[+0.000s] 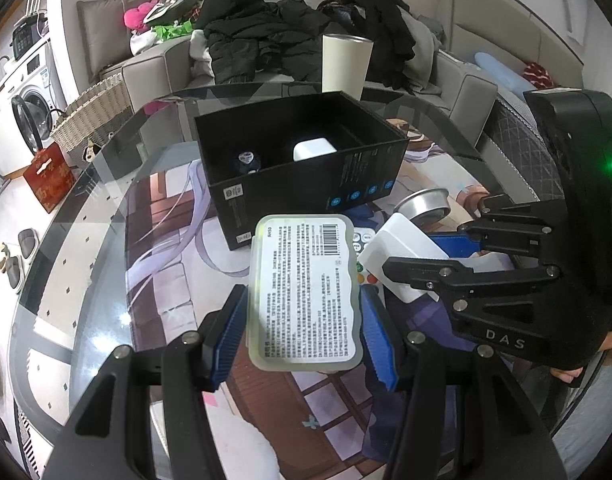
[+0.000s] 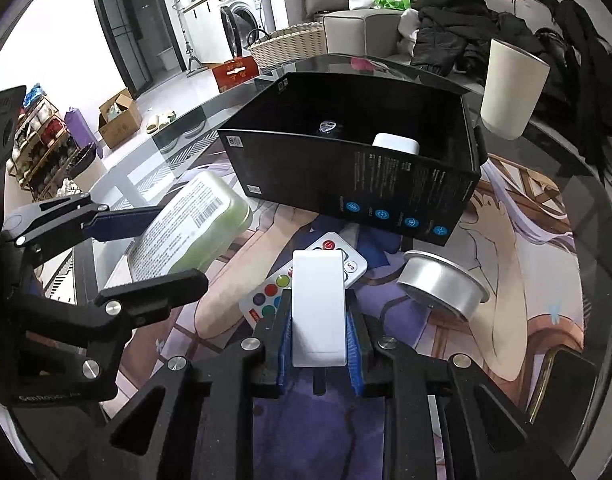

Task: Organize rigid objects
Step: 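Lift charger in right tool and card pack in left tool over box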

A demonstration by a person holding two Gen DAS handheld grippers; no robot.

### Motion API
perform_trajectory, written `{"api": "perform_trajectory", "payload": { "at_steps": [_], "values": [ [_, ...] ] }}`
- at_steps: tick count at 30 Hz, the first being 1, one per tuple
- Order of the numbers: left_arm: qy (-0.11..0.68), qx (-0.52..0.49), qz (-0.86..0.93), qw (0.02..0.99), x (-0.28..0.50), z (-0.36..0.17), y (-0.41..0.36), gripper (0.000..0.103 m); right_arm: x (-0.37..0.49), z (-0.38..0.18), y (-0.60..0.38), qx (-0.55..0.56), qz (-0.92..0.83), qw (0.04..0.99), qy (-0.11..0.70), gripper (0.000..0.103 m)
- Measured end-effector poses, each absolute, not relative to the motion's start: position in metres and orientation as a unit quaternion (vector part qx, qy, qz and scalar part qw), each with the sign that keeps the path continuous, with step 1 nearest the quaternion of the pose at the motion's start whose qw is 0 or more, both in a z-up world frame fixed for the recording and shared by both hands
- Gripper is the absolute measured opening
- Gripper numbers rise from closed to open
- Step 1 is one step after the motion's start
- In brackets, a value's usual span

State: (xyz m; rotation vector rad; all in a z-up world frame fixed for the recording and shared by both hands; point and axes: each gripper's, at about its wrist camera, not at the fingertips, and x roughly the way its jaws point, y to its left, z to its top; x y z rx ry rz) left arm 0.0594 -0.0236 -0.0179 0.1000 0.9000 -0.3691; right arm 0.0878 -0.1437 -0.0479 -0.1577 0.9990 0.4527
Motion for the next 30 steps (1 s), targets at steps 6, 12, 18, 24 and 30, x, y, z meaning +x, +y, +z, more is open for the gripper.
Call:
{"api": "perform_trajectory", "payload": {
  "at_steps": [6,12,18,24,30],
  "values": [
    [0.376,0.044,-0.166,0.911,0.051,0.004,-0.02,0.055,0.075,-0.022,-0.154,-0.049,0.223,0.875,0.427,0.022],
    [0.255,0.033,-0.138,0.957,0.027,0.041,-0.008,0.055,0.036,0.029,-0.161,-0.062,0.2,0.939,0.273,0.022],
    [0.165,0.027,-0.13,0.977,0.002,0.066,0.002,0.055,0.013,0.062,-0.173,-0.053,0.181,0.966,0.179,0.022],
    [0.169,0.012,-0.134,0.976,0.018,0.069,0.006,0.055,0.01,0.074,-0.172,-0.044,0.181,0.967,0.171,0.022],
    [0.145,0.001,-0.136,0.98,0.037,0.083,0.001,0.055,0.027,0.081,-0.163,-0.038,0.179,0.969,0.165,0.022]
  ]
}}
